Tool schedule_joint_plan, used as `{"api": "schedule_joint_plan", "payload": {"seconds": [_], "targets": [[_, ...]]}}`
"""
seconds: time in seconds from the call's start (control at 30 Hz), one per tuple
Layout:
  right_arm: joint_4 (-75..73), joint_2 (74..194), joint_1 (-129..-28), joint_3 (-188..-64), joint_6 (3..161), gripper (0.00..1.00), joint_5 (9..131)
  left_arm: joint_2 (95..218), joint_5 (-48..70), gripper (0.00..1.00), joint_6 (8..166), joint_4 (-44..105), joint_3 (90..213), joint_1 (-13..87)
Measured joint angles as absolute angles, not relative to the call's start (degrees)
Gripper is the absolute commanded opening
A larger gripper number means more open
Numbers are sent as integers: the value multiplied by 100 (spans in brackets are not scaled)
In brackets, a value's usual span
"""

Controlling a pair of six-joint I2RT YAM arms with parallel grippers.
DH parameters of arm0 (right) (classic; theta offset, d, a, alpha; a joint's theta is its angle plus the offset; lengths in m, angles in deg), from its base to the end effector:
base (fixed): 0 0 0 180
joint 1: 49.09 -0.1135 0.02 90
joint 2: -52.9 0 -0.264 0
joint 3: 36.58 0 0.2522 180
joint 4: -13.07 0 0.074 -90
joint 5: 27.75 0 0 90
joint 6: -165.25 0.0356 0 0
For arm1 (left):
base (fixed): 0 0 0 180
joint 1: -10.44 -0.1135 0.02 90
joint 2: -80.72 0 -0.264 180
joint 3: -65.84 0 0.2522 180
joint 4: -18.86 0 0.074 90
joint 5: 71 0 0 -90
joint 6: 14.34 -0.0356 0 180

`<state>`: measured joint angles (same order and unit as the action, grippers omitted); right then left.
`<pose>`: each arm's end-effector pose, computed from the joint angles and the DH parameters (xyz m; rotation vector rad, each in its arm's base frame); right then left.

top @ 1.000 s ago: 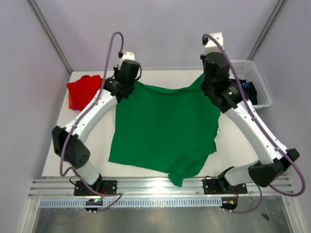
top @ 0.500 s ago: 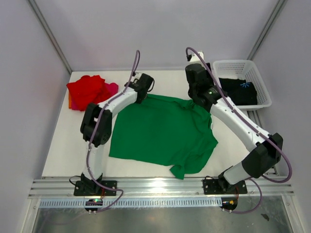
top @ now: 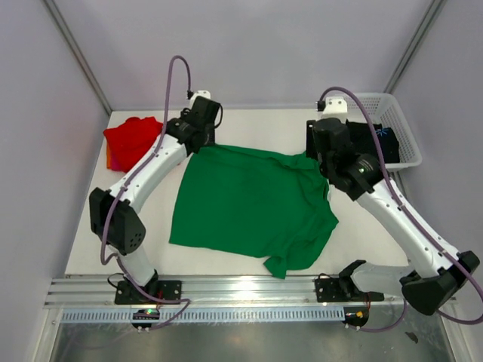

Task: Fold and stack the t-shirts
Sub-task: Flatten out the tshirt

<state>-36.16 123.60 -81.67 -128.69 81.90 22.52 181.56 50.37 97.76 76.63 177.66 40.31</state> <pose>0.2290 0.1193 0.4074 -0.0229 1.9468 -0.2623 0.3463 -0.1775 0.3447 -0.0965 2.2463 0.1763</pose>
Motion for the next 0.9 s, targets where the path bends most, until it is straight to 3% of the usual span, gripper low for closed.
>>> {"api": "schedule_joint_plan", "payload": {"seconds": [0.2,0.47,0.9], "targets": [[-3990,11663,-8226,-11857,9541,55,3618,18067,4307,52,10255,7671,17062,4039],[-4285,11628,-8407,-10583,10719,56,5006,18707,3765,52,10675,7781,16660,4153],[-4361,12098,-8438,-10347,11161,55,5378,19612,3072,52,11020,7293,16675,4236]]}}
